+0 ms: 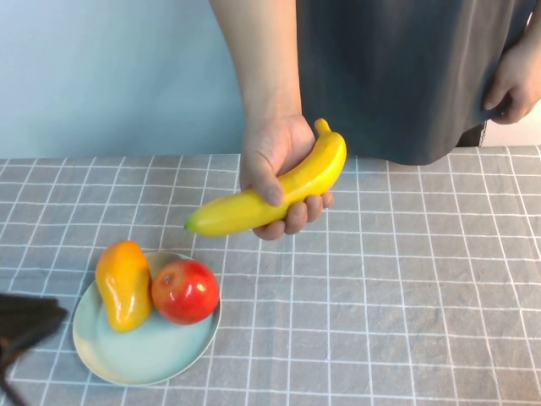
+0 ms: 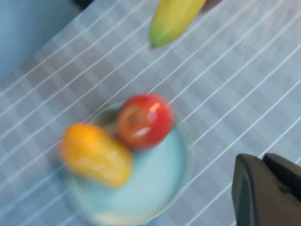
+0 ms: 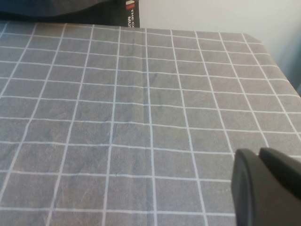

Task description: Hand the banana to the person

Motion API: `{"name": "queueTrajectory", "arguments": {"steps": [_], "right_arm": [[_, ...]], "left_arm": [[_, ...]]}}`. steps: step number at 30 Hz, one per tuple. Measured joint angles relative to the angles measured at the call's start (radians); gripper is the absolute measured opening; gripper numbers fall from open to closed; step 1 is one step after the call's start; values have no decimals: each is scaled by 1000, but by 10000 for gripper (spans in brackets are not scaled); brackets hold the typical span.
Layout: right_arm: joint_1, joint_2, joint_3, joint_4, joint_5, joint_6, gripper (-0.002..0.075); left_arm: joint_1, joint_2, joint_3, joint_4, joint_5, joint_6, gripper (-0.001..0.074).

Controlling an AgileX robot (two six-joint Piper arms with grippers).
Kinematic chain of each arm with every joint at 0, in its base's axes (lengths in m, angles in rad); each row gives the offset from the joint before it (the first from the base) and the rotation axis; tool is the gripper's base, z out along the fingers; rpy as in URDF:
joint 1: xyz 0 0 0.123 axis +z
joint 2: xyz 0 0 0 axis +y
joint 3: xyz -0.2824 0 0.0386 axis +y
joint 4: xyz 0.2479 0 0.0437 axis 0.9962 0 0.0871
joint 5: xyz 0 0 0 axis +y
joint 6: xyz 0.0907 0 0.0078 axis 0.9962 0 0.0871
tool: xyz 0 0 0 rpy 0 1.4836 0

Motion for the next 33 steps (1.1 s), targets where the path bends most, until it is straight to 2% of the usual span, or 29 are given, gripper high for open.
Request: {"name": "queueTrajectory", "arguments": {"steps": [5, 11, 12, 14, 17, 18, 22, 26, 29, 33], "right_arm": [[0, 0, 0, 0, 0, 0, -9], [0, 0, 0, 0, 0, 0, -9], [-7, -24, -4, -3, -56, -1, -9], [-7, -24, -4, -3, -56, -1, -9], [-7, -24, -4, -3, -56, -1, -9], [0, 0, 0, 0, 0, 0, -9], [0, 0, 0, 0, 0, 0, -9], [0, 0, 0, 0, 0, 0, -9], [0, 0, 0, 0, 0, 0, -9], [0, 0, 0, 0, 0, 0, -9]], "left_arm": [[0, -84, 118, -123, -95, -102, 4], [0, -94, 144, -137, -81, -117, 4], [0, -96, 150, -137, -90, -117, 4], [0, -109, 177, -129, -138, -117, 4], [0, -170, 274, -125, -320, -91, 4], [0, -196, 314, -124, -387, -80, 4], [14, -379, 567, -99, -786, -70, 3], [112, -554, 782, -52, -1071, -125, 4], [235, -647, 869, -40, -1139, -173, 4], [413, -679, 919, -40, -1135, -226, 3]]}}
